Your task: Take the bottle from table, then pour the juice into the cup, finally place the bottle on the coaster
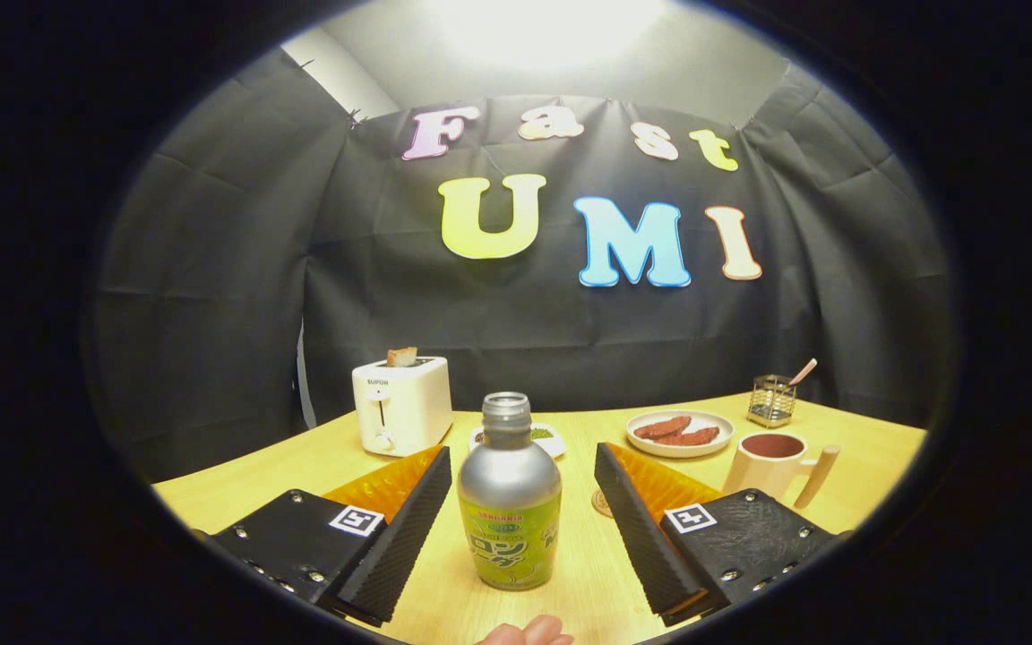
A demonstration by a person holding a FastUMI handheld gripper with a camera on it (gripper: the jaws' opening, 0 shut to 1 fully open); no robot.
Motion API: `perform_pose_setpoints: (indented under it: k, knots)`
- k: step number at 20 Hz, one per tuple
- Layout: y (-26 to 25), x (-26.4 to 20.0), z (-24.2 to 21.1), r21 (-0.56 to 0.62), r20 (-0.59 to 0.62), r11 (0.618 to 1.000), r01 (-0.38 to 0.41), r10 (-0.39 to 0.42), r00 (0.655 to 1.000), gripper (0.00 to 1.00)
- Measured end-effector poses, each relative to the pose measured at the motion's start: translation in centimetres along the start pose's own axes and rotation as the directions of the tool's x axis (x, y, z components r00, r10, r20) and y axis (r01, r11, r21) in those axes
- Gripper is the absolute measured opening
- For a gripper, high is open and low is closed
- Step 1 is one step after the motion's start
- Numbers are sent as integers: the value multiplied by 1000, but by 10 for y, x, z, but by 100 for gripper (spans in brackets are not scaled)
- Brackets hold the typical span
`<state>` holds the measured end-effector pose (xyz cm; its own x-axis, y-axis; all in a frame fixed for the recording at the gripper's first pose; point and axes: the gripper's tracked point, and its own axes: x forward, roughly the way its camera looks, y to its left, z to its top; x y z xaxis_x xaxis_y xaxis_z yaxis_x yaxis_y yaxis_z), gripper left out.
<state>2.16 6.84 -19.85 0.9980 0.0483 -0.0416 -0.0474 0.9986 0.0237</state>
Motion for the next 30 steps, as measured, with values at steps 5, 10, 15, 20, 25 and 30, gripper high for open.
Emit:
perform_pose_setpoints:
  k: [5, 10, 15, 20, 25, 30]
  knots:
    - [5, 22, -14, -3, 2, 1000, -18, 18, 1000, 99]
    - [8, 39, -33, -2, -36, 1000, -25, 25, 999, 99]
    - [16, 44, -34, -12, -27, 999, -45, 45, 999, 99]
    - [10, 48, -32, -17, -4, 1000, -24, 24, 1000, 83]
    - [8, 46, -30, 5, 8, 1000, -18, 18, 1000, 80]
    - [-9, 37, -13, 14, 27, 1000, 4, -4, 1000, 78]
